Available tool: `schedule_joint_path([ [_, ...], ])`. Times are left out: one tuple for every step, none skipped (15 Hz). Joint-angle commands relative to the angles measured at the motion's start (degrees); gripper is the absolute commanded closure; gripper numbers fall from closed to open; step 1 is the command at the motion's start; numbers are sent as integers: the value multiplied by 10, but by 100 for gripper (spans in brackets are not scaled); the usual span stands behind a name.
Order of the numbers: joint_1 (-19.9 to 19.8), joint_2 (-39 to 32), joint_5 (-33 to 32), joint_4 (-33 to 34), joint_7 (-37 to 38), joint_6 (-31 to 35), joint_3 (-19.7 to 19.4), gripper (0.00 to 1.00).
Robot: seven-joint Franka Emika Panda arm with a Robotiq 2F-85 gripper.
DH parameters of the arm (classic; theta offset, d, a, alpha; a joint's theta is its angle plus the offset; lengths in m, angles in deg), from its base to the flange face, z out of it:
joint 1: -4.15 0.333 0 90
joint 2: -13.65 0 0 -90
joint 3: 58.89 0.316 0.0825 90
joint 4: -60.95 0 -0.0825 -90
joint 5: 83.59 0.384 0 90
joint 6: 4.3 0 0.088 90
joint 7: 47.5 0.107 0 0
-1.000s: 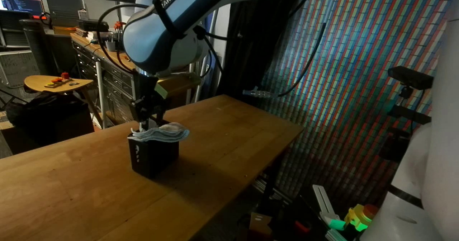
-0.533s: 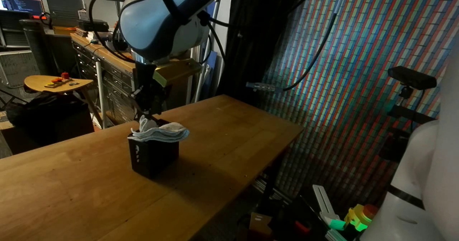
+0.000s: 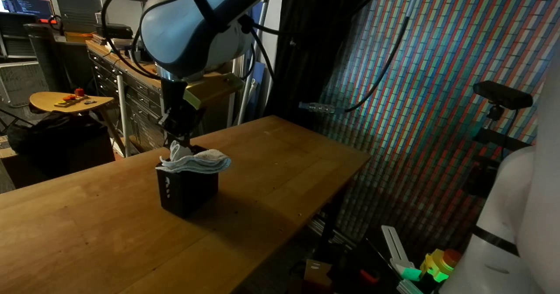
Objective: Pick up the cloth from the table and put it in the box
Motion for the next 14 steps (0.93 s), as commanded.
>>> schedule_joint_path([
  [3,-11,-6,11,-7,-7,0,100],
  [2,-17,-6,15,-13,-9,-1,100],
  [0,-23,-5,18,-19,-9,-1,100],
  [-2,-29,-3,21,-26,-8,-2,100],
  [-4,-34,-1,23,-33,-7,-3,100],
  [-7,-39,2,25,-41,-5,-4,100],
  [-10,-46,3,29,-51,-5,-5,100],
  [-13,-53,5,33,-59,-5,-5,100],
  [-17,-62,8,40,-70,-5,-6,100],
  [-20,-70,11,47,-79,-4,-5,100],
  [-23,-81,15,54,-89,-4,-4,100],
  [-27,-92,21,64,-101,-4,-2,100],
  [-31,-103,27,71,-111,-4,0,100],
  [-34,-115,35,80,-121,-4,2,100],
])
